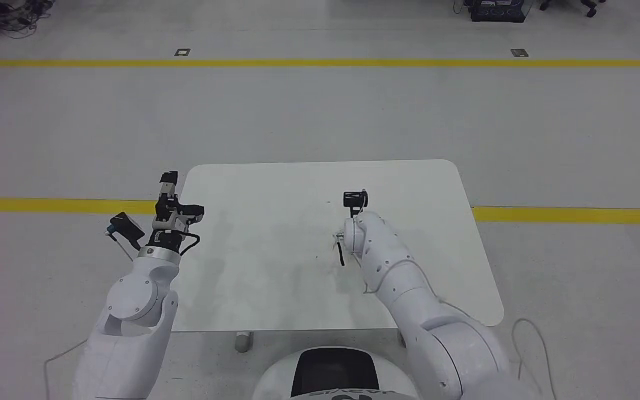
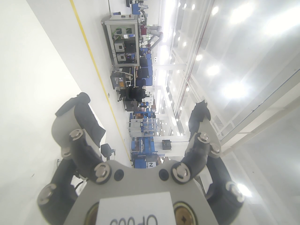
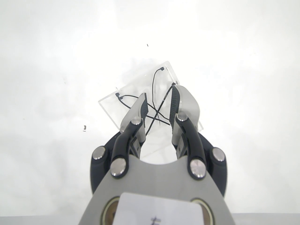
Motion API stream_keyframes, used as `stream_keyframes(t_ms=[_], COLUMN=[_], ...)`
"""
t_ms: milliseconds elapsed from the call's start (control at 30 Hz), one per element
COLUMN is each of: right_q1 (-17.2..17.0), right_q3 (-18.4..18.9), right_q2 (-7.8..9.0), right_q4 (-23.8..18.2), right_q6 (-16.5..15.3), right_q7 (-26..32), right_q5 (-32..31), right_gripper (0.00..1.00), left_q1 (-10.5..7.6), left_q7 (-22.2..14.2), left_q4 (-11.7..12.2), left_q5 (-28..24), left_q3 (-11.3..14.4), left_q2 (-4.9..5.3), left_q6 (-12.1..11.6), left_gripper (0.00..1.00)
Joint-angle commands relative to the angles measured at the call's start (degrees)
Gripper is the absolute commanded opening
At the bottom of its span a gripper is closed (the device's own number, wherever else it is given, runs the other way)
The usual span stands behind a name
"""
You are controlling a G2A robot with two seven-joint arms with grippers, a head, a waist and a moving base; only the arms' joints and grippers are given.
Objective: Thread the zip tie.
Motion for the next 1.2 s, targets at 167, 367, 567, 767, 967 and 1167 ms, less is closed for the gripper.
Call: stream_keyframes(t_ms=[167,367,567,767,967,1167], right_q1=[1.5,2.6,3.4,4.3,4.9,5.6], right_q3=[0.5,0.5,0.8,1.2,1.6,1.7], right_q2=[-0.37,-0.71,-0.98,-1.22,-1.37,-1.53], right_q4=[3.6,6.2,7.7,9.4,10.7,12.1], right_q6=[0.0,0.0,0.0,0.0,0.0,0.0], right_q7=[-2.7,-4.7,-6.1,-5.9,-6.3,-6.5], right_q5=[0.0,0.0,0.0,0.0,0.0,0.0], right_gripper=[0.22,0.2,0.12,0.16,0.15,0.14], left_q1=[0.0,0.0,0.0,0.0,0.0,0.0], left_q7=[0.0,0.0,0.0,0.0,0.0,0.0], left_q4=[0.0,0.0,0.0,0.0,0.0,0.0], left_q5=[0.0,0.0,0.0,0.0,0.0,0.0], left_q3=[0.0,0.0,0.0,0.0,0.0,0.0], left_q2=[0.0,0.0,0.0,0.0,0.0,0.0], left_q6=[0.0,0.0,0.0,0.0,0.0,0.0], left_gripper=[1.0,1.0,1.0,1.0,1.0,1.0])
